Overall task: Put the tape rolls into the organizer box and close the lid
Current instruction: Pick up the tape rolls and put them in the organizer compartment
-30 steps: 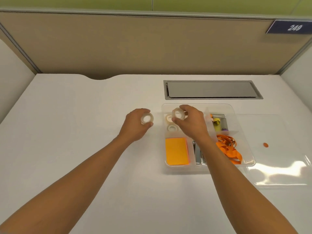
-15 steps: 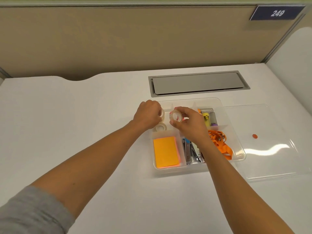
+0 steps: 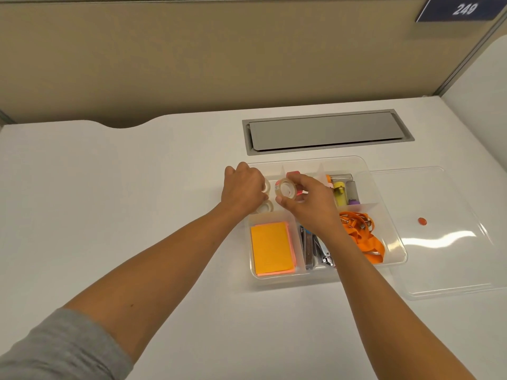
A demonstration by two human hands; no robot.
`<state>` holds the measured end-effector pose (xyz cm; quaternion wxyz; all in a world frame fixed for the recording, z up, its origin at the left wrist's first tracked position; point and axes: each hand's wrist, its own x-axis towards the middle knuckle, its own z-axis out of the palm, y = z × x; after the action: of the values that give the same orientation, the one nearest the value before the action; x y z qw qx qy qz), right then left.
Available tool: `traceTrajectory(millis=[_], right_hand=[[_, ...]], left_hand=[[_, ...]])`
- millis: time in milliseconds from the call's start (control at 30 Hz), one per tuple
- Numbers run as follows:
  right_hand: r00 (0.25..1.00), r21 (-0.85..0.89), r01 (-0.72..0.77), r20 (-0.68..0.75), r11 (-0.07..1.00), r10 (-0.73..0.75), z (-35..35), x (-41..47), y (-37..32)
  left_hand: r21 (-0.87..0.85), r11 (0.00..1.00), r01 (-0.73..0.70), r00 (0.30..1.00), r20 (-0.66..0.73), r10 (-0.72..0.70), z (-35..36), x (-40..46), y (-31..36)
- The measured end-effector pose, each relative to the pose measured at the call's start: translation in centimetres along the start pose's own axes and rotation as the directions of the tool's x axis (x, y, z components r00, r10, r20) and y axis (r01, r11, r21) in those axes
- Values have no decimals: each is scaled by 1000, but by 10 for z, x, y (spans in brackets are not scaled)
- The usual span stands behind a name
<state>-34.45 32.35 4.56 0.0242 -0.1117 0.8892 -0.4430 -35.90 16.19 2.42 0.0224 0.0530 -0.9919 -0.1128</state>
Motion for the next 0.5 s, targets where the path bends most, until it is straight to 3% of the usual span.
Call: traceTrajectory(millis=[300, 500], right_hand=[[999, -49, -5, 32, 999, 6, -1, 0, 3], [997, -86, 15, 75, 996, -9, -1, 5, -5]], left_hand=[[-103, 995, 1, 999, -37, -4, 0, -3, -1], [-366, 928, 69, 983, -135, -127, -16, -21, -10]])
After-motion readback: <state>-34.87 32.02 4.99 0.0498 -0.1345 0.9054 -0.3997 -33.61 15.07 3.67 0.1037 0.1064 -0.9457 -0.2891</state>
